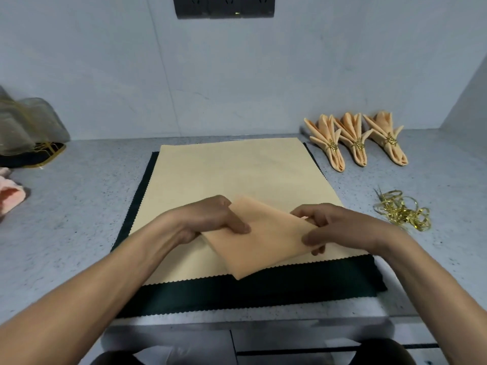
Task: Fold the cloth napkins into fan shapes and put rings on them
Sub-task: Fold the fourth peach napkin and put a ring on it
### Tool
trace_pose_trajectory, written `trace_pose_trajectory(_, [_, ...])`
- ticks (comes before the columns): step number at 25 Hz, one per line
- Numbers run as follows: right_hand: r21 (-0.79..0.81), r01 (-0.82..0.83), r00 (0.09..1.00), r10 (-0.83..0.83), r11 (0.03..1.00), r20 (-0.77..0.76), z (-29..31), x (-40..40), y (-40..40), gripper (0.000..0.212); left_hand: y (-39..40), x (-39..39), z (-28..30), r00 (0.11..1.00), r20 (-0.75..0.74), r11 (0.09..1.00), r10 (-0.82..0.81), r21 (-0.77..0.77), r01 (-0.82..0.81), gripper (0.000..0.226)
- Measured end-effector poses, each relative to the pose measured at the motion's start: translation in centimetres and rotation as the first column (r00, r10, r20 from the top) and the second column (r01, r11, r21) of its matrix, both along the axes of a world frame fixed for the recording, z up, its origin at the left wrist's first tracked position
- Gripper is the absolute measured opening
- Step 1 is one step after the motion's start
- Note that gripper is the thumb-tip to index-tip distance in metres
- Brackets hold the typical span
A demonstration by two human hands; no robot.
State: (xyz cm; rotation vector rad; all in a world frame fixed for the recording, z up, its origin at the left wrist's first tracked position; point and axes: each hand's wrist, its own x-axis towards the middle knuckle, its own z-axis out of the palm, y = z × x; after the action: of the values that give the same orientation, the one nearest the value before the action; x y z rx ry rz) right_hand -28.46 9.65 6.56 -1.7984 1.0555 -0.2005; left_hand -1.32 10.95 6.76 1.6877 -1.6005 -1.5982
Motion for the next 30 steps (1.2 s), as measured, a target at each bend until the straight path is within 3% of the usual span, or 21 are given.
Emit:
trace_pose_trajectory(2, [0.028, -0.001, 0.982, 0.006, 1.000, -0.190, -0.3, 0.5, -0.9, 0.026, -0.5, -0.7, -1.6, 0.999, 0.001, 0.995, 0.046, 0.084, -0.045, 0.010])
trace_pose_trajectory(4, [-0.299, 0.096, 0.929, -0.193, 0.950, -0.315, -2.0, 1.4, -0.8, 0.033, -1.5, -0.8, -3.0, 0.996, 0.033, 0.986, 0.086, 0.141, -0.090, 0.017])
trace_pose_trajectory(6, [-0.601, 0.170, 0.934, -0.323, 0.781, -0.154, -3.9, 2.9, 1.1, 0.045, -2.4, -0.5, -3.5, 0.991, 0.039, 0.974, 0.125, 0.183, -0.130, 0.017])
trace_pose_trajectory(7, [-0.640, 0.150, 0.954, -0.279, 0.754, -0.106, -4.9, 3.8, 2.0, 0.049, -2.7, -0.5, -3.6, 0.990, 0.035, 0.970, 0.138, 0.199, -0.143, 0.017])
trace_pose_trajectory(9, [-0.624, -0.004, 0.956, -0.180, 0.782, -0.233, -7.2, 5.3, 2.8, 0.059, -2.7, -0.8, -3.8, 0.989, 0.061, 0.969, 0.135, 0.200, -0.145, 0.016])
trace_pose_trajectory(12, [-0.613, -0.073, 0.892, -0.224, 0.787, -0.393, -9.3, 6.3, 2.1, 0.074, -2.7, -0.1, -3.3, 0.986, 0.145, 0.982, 0.083, 0.154, -0.106, 0.023])
trace_pose_trajectory(14, [-0.628, -0.082, 0.874, -0.246, 0.774, -0.418, -9.6, 6.8, 2.0, 0.084, -2.6, 0.7, -3.0, 0.938, 0.344, 1.000, 0.026, -0.003, -0.027, 0.038])
trace_pose_trajectory(15, [-0.631, -0.073, 0.872, -0.258, 0.772, -0.417, -9.5, 7.0, 2.1, 0.087, -2.2, 0.3, -3.1, 0.864, 0.501, 0.988, 0.050, -0.153, 0.032, 0.040])
trace_pose_trajectory(16, [-0.634, -0.070, 0.864, -0.270, 0.770, -0.424, -9.6, 7.1, 2.1, 0.089, -1.4, -0.6, -3.6, 0.736, 0.659, 0.910, 0.157, -0.386, 0.152, 0.041])
trace_pose_trajectory(17, [-0.652, -0.085, 0.859, -0.276, 0.754, -0.431, -9.9, 7.0, 2.1, 0.089, -0.2, -2.2, -4.4, 0.640, 0.721, 0.757, 0.266, -0.567, 0.324, 0.044])
trace_pose_trajectory(18, [-0.672, -0.123, 0.852, -0.270, 0.731, -0.449, -10.1, 7.1, 2.2, 0.087, 1.1, -4.0, -5.3, 0.632, 0.725, 0.623, 0.273, -0.634, 0.459, 0.051])
trace_pose_trajectory(19, [-0.688, -0.165, 0.847, -0.256, 0.707, -0.466, -10.3, 7.2, 2.2, 0.083, 2.1, -5.5, -6.4, 0.665, 0.721, 0.554, 0.193, -0.640, 0.533, 0.056])
trace_pose_trajectory(20, [-0.707, -0.189, 0.840, -0.260, 0.681, -0.475, -10.3, 7.2, 2.2, 0.081, 2.4, -6.2, -7.5, 0.703, 0.703, 0.571, 0.103, -0.621, 0.538, 0.058])
trace_pose_trajectory(21, [-0.697, -0.183, 0.846, -0.251, 0.693, -0.471, -10.5, 7.2, 2.2, 0.081, 2.1, -6.1, -8.5, 0.726, 0.686, 0.649, 0.052, -0.576, 0.498, 0.056])
trace_pose_trajectory(23, [-0.657, -0.104, 0.863, -0.261, 0.747, -0.433, -10.5, 7.1, 2.1, 0.083, 1.2, -4.8, -9.7, 0.713, 0.700, 0.738, 0.045, -0.504, 0.449, 0.056])
trace_pose_trajectory(25, [-0.645, -0.065, 0.865, -0.279, 0.762, -0.417, -10.3, 7.1, 2.1, 0.090, 1.2, -3.7, -10.4, 0.687, 0.721, 0.755, 0.084, -0.497, 0.429, 0.056])
trace_pose_trajectory(27, [-0.629, -0.066, 0.850, -0.287, 0.775, -0.442, -10.3, 6.6, 2.5, 0.083, 1.7, -3.9, -10.4, 0.697, 0.712, 0.768, 0.083, -0.492, 0.410, 0.057])
trace_pose_trajectory(30, [-0.624, -0.042, 0.784, -0.361, 0.781, -0.505, -9.8, 5.1, 3.8, 0.082, 1.8, -4.2, -10.5, 0.681, 0.723, 0.773, 0.117, -0.497, 0.395, 0.057])
